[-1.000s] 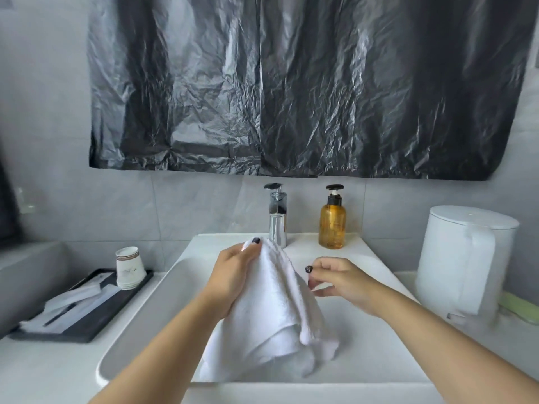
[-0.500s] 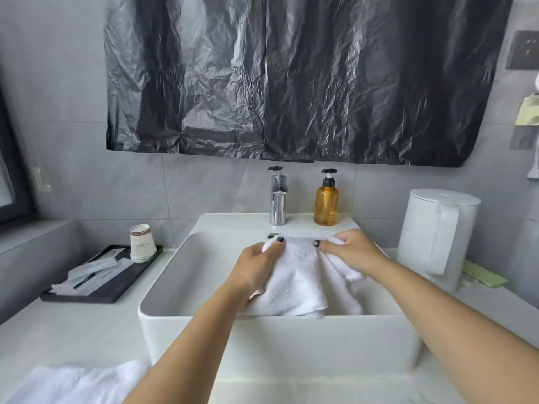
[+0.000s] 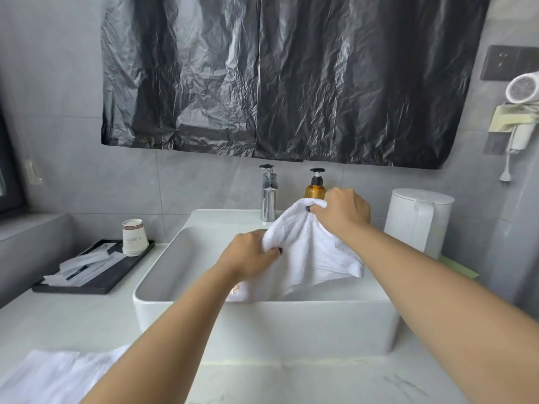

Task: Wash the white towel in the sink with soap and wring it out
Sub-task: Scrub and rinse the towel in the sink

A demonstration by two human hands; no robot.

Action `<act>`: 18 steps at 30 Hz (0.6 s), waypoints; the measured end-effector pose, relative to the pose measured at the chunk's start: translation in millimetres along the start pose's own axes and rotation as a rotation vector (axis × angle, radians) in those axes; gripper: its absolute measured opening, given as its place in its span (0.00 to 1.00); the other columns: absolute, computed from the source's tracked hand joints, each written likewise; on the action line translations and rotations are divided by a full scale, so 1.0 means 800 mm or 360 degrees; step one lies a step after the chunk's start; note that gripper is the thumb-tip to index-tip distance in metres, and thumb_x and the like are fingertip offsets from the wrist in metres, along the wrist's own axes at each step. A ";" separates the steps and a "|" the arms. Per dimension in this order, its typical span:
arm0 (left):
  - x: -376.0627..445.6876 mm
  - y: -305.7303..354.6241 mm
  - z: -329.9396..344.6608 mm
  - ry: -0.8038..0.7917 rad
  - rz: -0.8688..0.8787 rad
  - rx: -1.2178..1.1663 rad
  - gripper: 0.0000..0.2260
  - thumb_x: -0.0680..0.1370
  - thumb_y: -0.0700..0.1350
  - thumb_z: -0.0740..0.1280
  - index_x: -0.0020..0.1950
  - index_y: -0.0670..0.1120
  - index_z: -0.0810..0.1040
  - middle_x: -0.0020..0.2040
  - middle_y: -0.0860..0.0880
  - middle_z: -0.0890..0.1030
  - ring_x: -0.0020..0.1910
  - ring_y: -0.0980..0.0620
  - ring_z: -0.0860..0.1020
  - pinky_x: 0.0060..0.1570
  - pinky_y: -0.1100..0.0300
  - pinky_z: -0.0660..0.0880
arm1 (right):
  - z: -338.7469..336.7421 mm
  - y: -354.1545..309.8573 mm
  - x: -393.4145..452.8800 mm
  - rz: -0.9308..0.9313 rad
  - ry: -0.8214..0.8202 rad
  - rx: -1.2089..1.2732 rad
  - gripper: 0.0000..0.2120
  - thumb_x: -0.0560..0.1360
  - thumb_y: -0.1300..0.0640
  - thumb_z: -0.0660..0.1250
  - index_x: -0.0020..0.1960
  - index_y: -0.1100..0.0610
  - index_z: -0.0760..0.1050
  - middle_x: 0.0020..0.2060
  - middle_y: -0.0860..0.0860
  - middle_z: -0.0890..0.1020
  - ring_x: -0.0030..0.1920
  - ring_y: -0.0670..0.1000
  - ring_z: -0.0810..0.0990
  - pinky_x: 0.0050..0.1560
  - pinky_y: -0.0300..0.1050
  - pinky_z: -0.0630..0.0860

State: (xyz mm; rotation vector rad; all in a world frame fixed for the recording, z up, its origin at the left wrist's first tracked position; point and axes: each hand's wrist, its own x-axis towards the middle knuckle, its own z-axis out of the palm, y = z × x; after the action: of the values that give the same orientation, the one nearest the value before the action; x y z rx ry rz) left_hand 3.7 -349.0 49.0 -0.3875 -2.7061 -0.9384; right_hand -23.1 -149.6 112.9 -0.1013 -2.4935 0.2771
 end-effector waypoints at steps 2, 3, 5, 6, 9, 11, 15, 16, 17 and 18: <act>-0.001 -0.008 -0.007 -0.0099 -0.0025 -0.0144 0.10 0.75 0.53 0.72 0.39 0.58 0.72 0.38 0.59 0.76 0.41 0.53 0.75 0.34 0.64 0.68 | -0.006 -0.001 0.000 -0.0001 0.0019 0.0018 0.20 0.74 0.40 0.67 0.34 0.52 0.67 0.42 0.54 0.80 0.46 0.60 0.80 0.41 0.44 0.70; 0.000 -0.014 -0.008 -0.0163 -0.0073 -0.0236 0.10 0.74 0.53 0.74 0.40 0.55 0.74 0.37 0.57 0.77 0.38 0.54 0.75 0.32 0.65 0.67 | -0.007 0.000 0.000 0.0004 0.0022 0.0019 0.22 0.74 0.38 0.66 0.33 0.52 0.66 0.40 0.53 0.78 0.45 0.60 0.80 0.41 0.44 0.70; -0.005 -0.019 -0.010 -0.0284 -0.0239 -0.0537 0.14 0.72 0.55 0.75 0.39 0.49 0.74 0.35 0.52 0.74 0.32 0.50 0.71 0.29 0.61 0.64 | -0.004 0.005 0.000 0.0077 -0.0021 0.0065 0.23 0.73 0.35 0.65 0.32 0.52 0.67 0.38 0.52 0.78 0.43 0.58 0.79 0.40 0.44 0.69; -0.007 -0.018 -0.010 -0.0300 -0.0334 -0.0753 0.15 0.71 0.56 0.75 0.39 0.47 0.75 0.35 0.48 0.75 0.32 0.48 0.71 0.29 0.60 0.64 | -0.003 0.008 0.000 0.0165 -0.0076 0.0120 0.23 0.72 0.33 0.65 0.34 0.52 0.70 0.38 0.52 0.79 0.43 0.58 0.79 0.40 0.43 0.70; -0.015 -0.002 0.004 -0.0228 -0.0501 -0.1402 0.16 0.70 0.55 0.71 0.51 0.45 0.82 0.46 0.42 0.84 0.40 0.44 0.81 0.43 0.54 0.77 | -0.002 0.003 -0.010 0.0447 -0.0402 0.0524 0.22 0.73 0.35 0.62 0.38 0.54 0.72 0.39 0.52 0.78 0.41 0.56 0.78 0.35 0.43 0.68; -0.020 0.014 0.016 -0.0251 -0.0618 -0.1700 0.12 0.77 0.51 0.68 0.54 0.44 0.82 0.44 0.43 0.86 0.42 0.44 0.83 0.47 0.54 0.78 | 0.001 -0.010 -0.023 0.0649 -0.0548 0.0996 0.15 0.77 0.45 0.61 0.41 0.56 0.72 0.38 0.53 0.76 0.37 0.54 0.75 0.32 0.42 0.66; -0.022 0.020 0.031 -0.0191 -0.0769 -0.1929 0.12 0.80 0.50 0.63 0.51 0.44 0.82 0.40 0.44 0.86 0.39 0.45 0.84 0.41 0.55 0.77 | 0.016 -0.033 -0.058 0.0684 -0.0580 0.1526 0.13 0.76 0.50 0.62 0.52 0.58 0.76 0.47 0.54 0.80 0.46 0.55 0.77 0.44 0.44 0.71; -0.021 0.017 0.032 -0.0146 -0.0781 -0.1970 0.13 0.80 0.51 0.63 0.53 0.44 0.83 0.42 0.43 0.86 0.41 0.44 0.84 0.42 0.54 0.77 | 0.020 -0.039 -0.072 0.0597 -0.0534 0.1495 0.14 0.75 0.47 0.63 0.53 0.56 0.77 0.49 0.53 0.81 0.49 0.55 0.78 0.48 0.45 0.72; -0.020 0.014 0.033 -0.0108 -0.0793 -0.2011 0.15 0.80 0.52 0.62 0.54 0.44 0.83 0.43 0.42 0.86 0.42 0.43 0.85 0.43 0.53 0.78 | 0.024 -0.045 -0.088 0.0505 -0.0488 0.1434 0.16 0.74 0.43 0.63 0.53 0.53 0.76 0.50 0.51 0.81 0.51 0.55 0.78 0.52 0.47 0.73; -0.019 0.012 0.034 -0.0081 -0.0792 -0.2059 0.16 0.81 0.53 0.61 0.54 0.43 0.83 0.44 0.41 0.86 0.42 0.42 0.85 0.44 0.52 0.79 | 0.029 -0.050 -0.102 0.0416 -0.0462 0.1356 0.17 0.71 0.39 0.63 0.51 0.51 0.75 0.50 0.50 0.80 0.53 0.54 0.77 0.55 0.49 0.73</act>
State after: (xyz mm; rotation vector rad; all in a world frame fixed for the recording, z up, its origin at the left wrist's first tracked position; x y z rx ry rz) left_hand 17.2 -327.0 29.4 0.0938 -1.8394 -2.7371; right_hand 28.2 -204.1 56.5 -0.0321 -2.4105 1.5127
